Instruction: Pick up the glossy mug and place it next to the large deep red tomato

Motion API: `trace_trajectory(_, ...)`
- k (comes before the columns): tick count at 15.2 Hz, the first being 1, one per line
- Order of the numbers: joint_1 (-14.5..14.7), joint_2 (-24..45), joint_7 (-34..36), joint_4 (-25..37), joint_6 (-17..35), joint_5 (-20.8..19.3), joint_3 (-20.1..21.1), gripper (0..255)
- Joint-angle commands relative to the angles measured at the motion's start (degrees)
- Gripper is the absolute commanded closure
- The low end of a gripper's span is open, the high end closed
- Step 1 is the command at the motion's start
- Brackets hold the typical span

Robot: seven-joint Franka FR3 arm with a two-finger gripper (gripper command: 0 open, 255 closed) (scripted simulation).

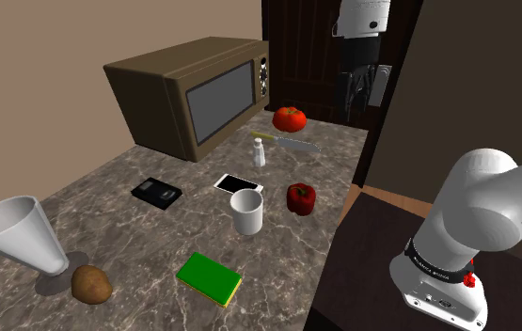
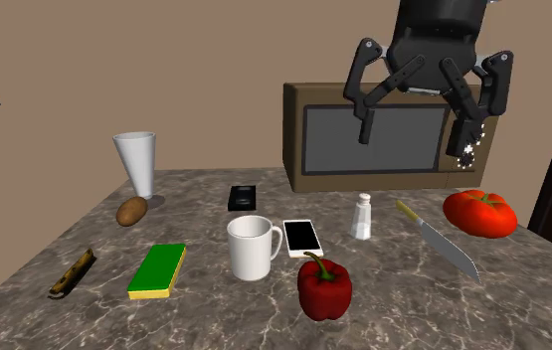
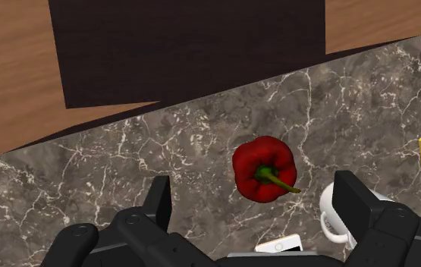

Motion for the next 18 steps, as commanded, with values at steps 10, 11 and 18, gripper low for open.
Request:
trace_trajectory(10,3.17,8.46,10.14,-2.72,13.66,4.36,10.60,0)
trace_trajectory(11,3.47,9.82,11.27,-2.62,15.18,4.61,11.75,0)
trace_trajectory(18,4.78,21.34,19.76,0.32,25.15,4.23,19.55,0)
